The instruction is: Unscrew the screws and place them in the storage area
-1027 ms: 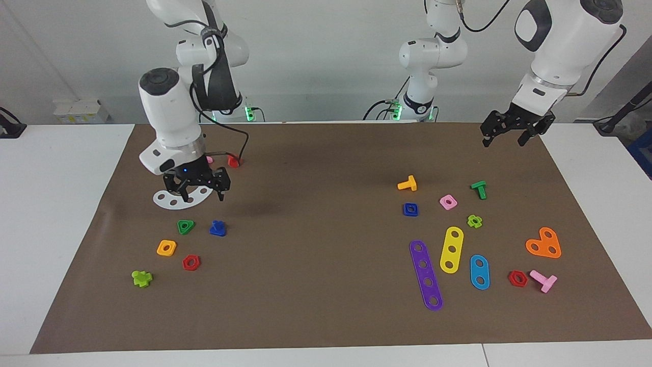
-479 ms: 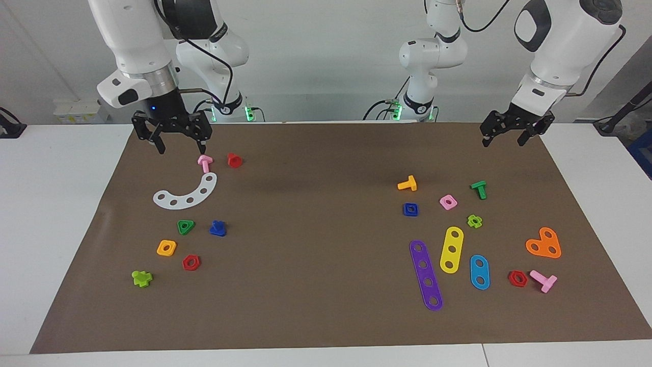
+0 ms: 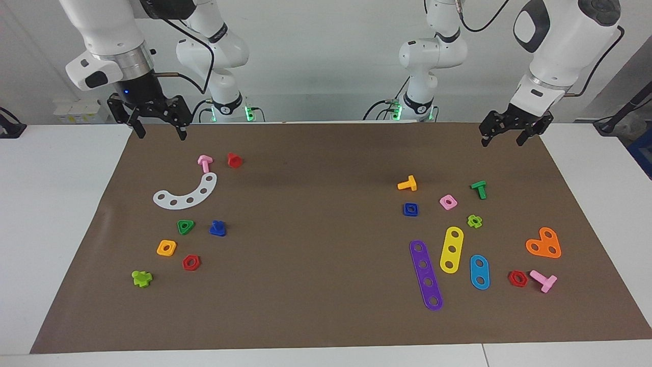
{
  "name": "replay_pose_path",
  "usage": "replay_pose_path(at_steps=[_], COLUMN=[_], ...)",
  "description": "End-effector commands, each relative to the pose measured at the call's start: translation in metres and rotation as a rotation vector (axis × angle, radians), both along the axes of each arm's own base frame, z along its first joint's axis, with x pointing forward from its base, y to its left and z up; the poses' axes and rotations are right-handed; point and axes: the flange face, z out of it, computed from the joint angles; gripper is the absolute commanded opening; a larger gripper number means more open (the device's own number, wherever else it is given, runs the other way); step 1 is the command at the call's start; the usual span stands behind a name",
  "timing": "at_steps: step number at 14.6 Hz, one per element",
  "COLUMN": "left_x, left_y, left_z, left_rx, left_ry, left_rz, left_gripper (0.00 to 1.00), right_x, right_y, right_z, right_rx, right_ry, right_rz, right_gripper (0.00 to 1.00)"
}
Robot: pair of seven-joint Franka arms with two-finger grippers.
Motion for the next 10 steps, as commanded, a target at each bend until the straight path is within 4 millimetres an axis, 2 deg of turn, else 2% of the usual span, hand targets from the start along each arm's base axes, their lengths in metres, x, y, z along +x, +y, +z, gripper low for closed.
replay_pose_path(at_steps=[1, 10], left_x=[-0.0089, -0.0129], left_y=[0.0035, 0.0035], left_z=[0.0003, -0.0016], left_rx=[0.021, 0.022], left_ry=[-0.004, 0.002], left_rz=[-0.011, -0.012], left_gripper=[1.0, 1.0], right_x=[-0.0088, -0.0122], right_y=[0.005, 0.0143], right_z=[-0.0114, -0.0141], right_rx=[0.018, 0.017], right_ry=[0.037, 0.042], right_rz=[0.017, 0.084], right_gripper=[1.0, 1.0])
